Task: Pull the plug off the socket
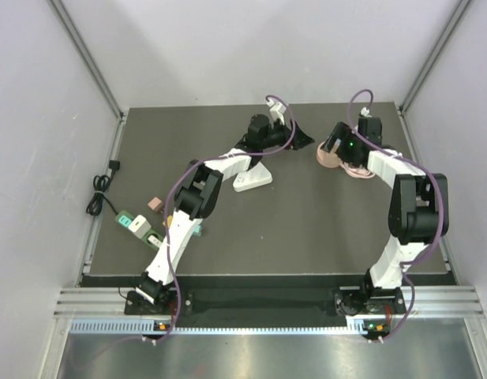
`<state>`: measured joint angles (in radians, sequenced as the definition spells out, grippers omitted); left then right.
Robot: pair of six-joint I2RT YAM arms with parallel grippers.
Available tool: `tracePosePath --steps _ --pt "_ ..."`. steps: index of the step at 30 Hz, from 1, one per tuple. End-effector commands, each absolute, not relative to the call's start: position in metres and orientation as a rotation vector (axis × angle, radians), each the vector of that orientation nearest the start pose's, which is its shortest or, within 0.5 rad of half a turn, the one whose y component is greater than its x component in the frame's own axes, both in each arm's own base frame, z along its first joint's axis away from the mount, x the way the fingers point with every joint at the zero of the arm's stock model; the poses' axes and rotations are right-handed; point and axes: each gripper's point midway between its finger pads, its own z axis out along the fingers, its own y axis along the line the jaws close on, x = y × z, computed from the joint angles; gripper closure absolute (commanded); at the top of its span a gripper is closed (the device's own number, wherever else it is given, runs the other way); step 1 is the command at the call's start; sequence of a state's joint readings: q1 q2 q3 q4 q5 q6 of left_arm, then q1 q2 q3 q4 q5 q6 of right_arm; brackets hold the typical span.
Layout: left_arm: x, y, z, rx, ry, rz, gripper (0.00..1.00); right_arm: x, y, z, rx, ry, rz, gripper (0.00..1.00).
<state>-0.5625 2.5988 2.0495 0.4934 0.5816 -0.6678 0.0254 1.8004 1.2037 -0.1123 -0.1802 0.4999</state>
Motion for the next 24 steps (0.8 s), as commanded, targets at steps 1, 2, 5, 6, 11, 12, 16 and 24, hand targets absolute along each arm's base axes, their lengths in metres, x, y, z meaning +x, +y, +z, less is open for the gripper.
tracePosePath --steps 1,2,5,6,11,12,16,24 --pt "0.520 -0.473 0.182 0.471 1.644 -1.344 0.20 0.485 0.070 0.145 0.451 2.116 0.562 0.09" --pt "0.519 -0.474 0.189 0.495 1.619 -1.322 0.20 0.492 0.064 0.157 0.487 2.046 0.577 0.10" --pt "0.508 -0.487 0.193 0.558 1.601 -1.224 0.17 0.497 0.045 0.174 0.589 1.899 0.643 0.19" --pt "0.505 -0.491 0.187 0.571 1.628 -1.190 0.17 0.497 0.045 0.175 0.593 1.879 0.670 0.22" --pt "0.494 -0.514 0.183 0.587 1.634 -0.992 0.16 0.491 0.022 0.177 0.593 1.788 0.733 0.41" --pt "0.489 -0.521 0.182 0.582 1.637 -0.970 0.15 0.482 0.005 0.162 0.656 1.789 0.677 0.42" --pt "0.491 -0.531 0.180 0.510 1.621 -0.901 0.15 0.471 -0.030 0.141 0.737 1.806 0.574 0.63" --pt "0.490 -0.554 0.170 0.475 1.594 -0.762 0.14 0.482 -0.001 0.097 0.714 1.860 0.776 0.99"
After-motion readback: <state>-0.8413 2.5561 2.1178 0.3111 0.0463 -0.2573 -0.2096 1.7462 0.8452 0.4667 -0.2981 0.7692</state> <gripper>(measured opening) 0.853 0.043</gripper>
